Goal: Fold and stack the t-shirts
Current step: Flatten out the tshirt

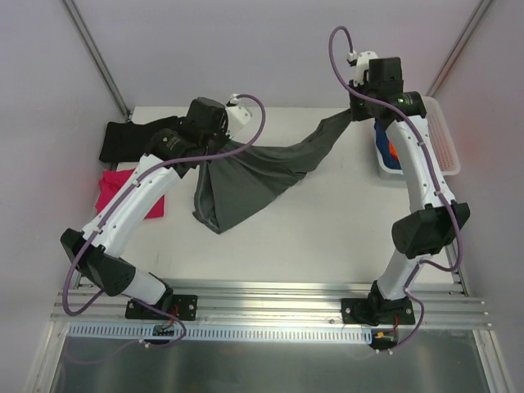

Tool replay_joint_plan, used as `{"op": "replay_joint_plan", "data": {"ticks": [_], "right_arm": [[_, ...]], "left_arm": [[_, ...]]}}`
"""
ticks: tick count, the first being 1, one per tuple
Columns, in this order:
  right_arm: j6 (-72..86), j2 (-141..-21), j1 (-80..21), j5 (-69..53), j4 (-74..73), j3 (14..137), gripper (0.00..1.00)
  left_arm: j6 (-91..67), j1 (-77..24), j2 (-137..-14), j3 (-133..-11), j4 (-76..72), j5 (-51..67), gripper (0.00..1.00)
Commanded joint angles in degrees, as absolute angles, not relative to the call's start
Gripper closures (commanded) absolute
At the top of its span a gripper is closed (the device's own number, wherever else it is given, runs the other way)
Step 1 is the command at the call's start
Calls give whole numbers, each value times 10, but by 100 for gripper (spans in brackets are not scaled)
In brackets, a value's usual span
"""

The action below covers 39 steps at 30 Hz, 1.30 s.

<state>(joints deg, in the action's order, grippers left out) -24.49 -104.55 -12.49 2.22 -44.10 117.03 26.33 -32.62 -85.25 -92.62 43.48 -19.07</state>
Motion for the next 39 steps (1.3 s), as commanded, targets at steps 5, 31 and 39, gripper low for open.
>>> {"op": "replay_joint_plan", "data": {"ticks": [5,31,39], "right_arm": [[-244,-933,-119,75,-420,1189,99],[-87,-716,41,-156,-382,1154,99],[-5,-694,41,-187,-380,1223,99]], "left_arm": [[325,-320,-795,-972,441,-240,100],[562,-243,-518,-813,156,-131,100],[539,-243,-544,-891,176,-180,100]]}}
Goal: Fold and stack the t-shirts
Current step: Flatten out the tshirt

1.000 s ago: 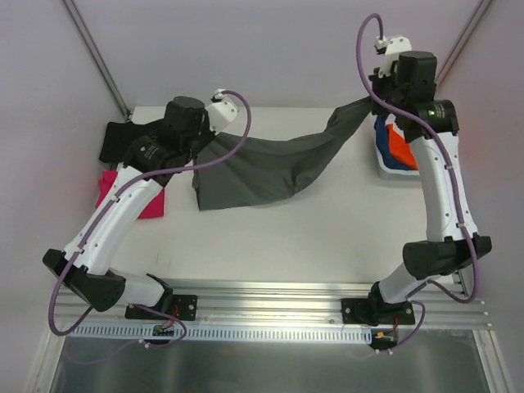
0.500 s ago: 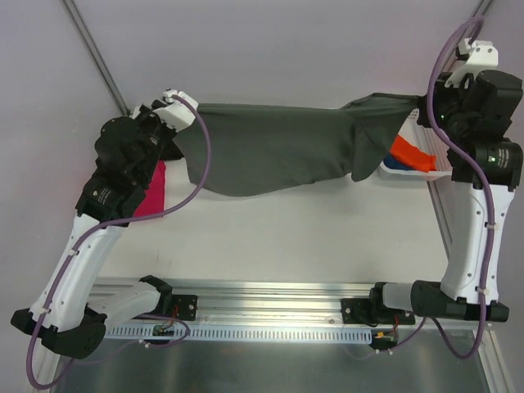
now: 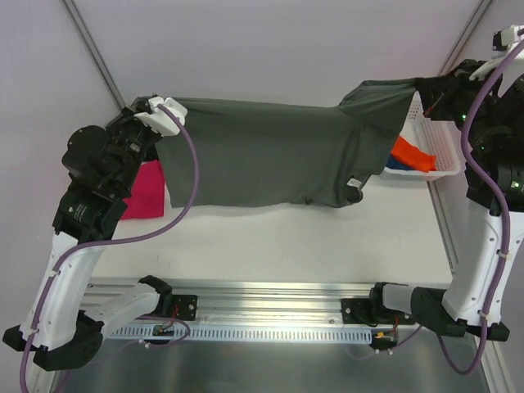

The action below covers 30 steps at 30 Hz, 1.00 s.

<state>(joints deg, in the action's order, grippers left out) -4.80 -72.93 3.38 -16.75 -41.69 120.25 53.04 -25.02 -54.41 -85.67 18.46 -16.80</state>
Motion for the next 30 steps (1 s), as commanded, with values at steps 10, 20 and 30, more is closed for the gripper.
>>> {"op": "replay_joint_plan", "data": {"ticks": [10,20,30], "right_arm": [[-83,-603,41,-130,-393,1296,99],[-183,-586,54,-49,-381,1299,99],[-286,-615,54,-60,-351,1180,99]], "left_arm": [[545,-243,-512,-931,185,-157,100],[592,-243,-504,-911,172,-146,100],[642,-233,-538,-845,84,-166,100]]}}
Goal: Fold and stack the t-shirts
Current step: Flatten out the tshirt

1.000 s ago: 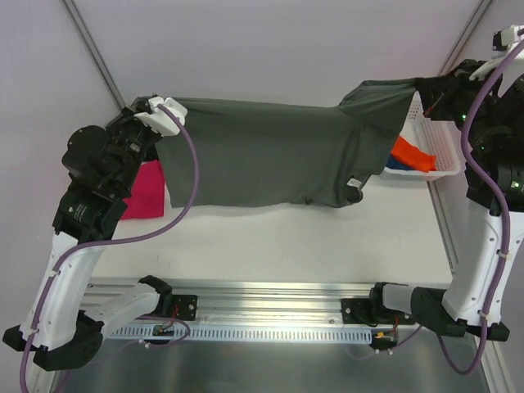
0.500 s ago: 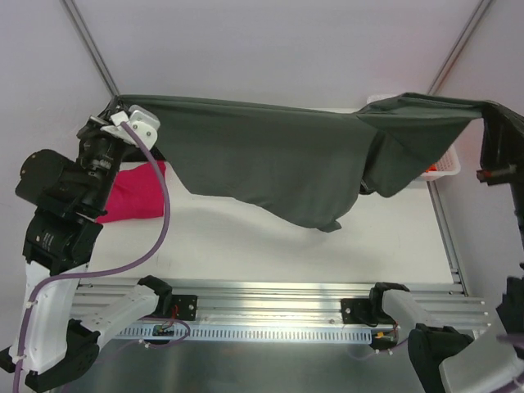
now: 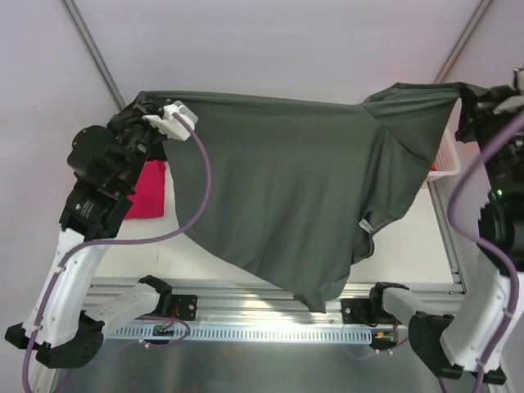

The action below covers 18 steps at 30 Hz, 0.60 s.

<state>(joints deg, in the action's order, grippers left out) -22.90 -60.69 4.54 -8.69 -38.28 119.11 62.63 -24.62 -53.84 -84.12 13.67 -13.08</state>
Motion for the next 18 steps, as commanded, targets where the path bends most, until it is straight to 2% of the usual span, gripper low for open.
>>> {"op": "replay_joint_plan", "data": {"ticks": [1,5,10,16,18], "right_arm": [[-307,-613,54,-68,-360,1180,99],[-337,-579,54,-63,-383,1170,99],[-332,-519,54,-51,-444,1171,99],[-268,-440,54,-64,-603,1180,99],[-280,-435,53,-59,-650,1227,99]], "left_arm": [[644,-233,-536,-847,85,-168,100],[662,-233,-507,-855,91,-174,100],[708,-233,-426,-797,125,-158,100],[594,-233,-369,-840,270,-154,100],[582,-233,-360,-856,280,-147,100]]}}
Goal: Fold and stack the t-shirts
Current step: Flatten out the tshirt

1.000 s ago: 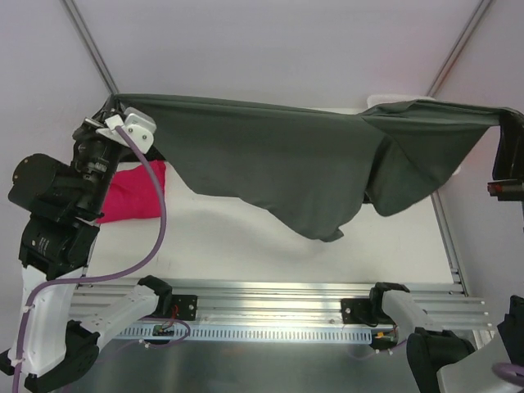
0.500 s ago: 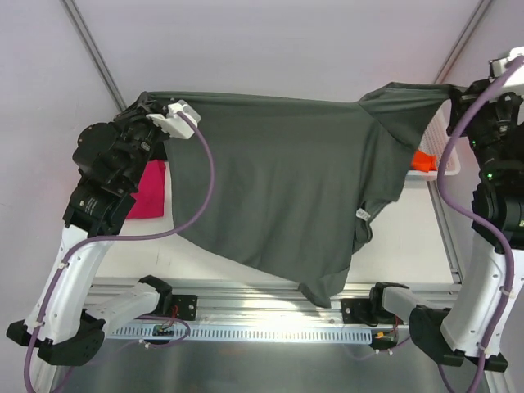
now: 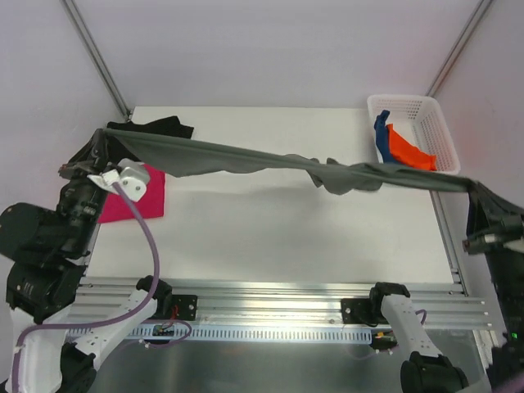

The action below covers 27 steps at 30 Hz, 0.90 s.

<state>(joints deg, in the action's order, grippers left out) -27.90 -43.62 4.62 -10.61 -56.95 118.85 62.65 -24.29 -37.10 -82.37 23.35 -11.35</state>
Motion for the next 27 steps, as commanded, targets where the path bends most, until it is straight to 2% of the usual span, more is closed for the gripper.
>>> {"op": "replay_joint_plan", "data": {"ticks": [1,3,5,7,14,17,20,22,27], "right_arm": [[-287,-439,48,-40,-662,1247,99],[-317,-444,36,-7,-671,1283,99],[-337,-439,20,75,-647,1283,99],[-377,-431,3,151,-619,1257,99],[-531,-462,-74,261,-480,1189,99],[-559,-482,-103,235,-457,1114,99],[-565,-502,-102,154,-437,1003,99],[-531,-543,-101,131,-414,934,100],[-440,-689,-97,38,-388,879,100]], "left_arm": [[583,-233,-355,-860,281,-142,100],[590,-233,-367,-879,281,-143,100],[586,-233,-381,-895,281,-145,100],[594,-233,-399,-910,280,-132,100],[671,-233,-502,-909,249,-84,100],[690,-230,-554,-883,226,-69,100],[701,-213,-617,-840,213,-45,100],[701,-201,-648,-822,212,-25,100],[689,-154,-793,-808,212,13,100]]}}
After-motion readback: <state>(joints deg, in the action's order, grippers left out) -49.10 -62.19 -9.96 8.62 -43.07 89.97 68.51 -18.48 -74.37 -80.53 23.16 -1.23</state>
